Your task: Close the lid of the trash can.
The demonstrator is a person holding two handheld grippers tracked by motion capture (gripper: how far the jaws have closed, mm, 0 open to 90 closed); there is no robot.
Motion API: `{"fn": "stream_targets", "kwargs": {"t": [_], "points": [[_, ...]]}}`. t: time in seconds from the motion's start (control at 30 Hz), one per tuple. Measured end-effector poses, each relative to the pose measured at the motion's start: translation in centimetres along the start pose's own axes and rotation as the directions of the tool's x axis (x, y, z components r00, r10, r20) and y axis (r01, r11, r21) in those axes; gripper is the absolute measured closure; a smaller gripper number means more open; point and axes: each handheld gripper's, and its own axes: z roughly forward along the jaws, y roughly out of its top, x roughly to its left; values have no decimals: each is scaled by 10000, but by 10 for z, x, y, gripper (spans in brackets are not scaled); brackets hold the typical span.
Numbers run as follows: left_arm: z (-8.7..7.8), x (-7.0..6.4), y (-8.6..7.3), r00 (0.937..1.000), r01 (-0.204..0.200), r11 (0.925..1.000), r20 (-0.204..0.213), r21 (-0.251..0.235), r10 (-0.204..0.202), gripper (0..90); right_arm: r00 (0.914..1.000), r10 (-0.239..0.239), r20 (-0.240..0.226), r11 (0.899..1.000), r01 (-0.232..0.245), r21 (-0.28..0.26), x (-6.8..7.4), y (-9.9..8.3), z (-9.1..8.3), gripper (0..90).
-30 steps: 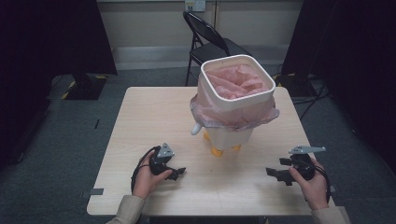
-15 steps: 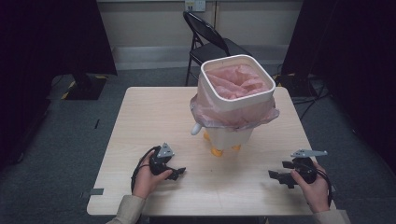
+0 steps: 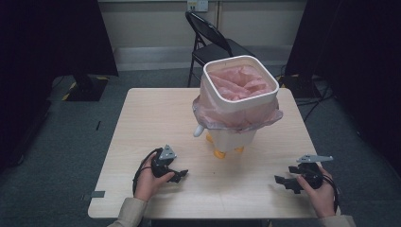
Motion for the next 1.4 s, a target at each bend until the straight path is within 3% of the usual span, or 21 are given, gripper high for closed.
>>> {"fn": "stream_targets", "kwargs": {"t": [0.87, 1.0, 1.17, 1.27, 1.3, 1.4], "points": [[0, 0, 0, 10000, -1, 10000, 1, -2, 1, 128, 9973, -437, 590, 9990, 429, 148, -8, -8, 7, 169], [0, 0, 0, 10000, 2, 10000, 0, 1, -2, 128, 9952, -751, 630, 9971, 744, 138, -8, -8, 9, 165], [0, 0, 0, 10000, 2, 10000, 1, -1, -2, 128, 9835, -1589, 865, 9863, 1542, 589, -3, -4, 16, 117], [0, 0, 0, 10000, -3, 10000, 5, -10, 3, 128, 9807, -1845, 646, 9827, 1851, -40, -4, -5, 22, 115], [0, 0, 0, 10000, -1, 10000, 5, -11, 1, 128, 9786, -1997, 491, 9779, 2022, -528, -6, -7, 25, 114], [0, 0, 0, 10000, 2, 10000, 1, -3, -2, 128, 9791, -1978, 464, 9785, 2000, -504, -6, -6, 26, 115]]}}
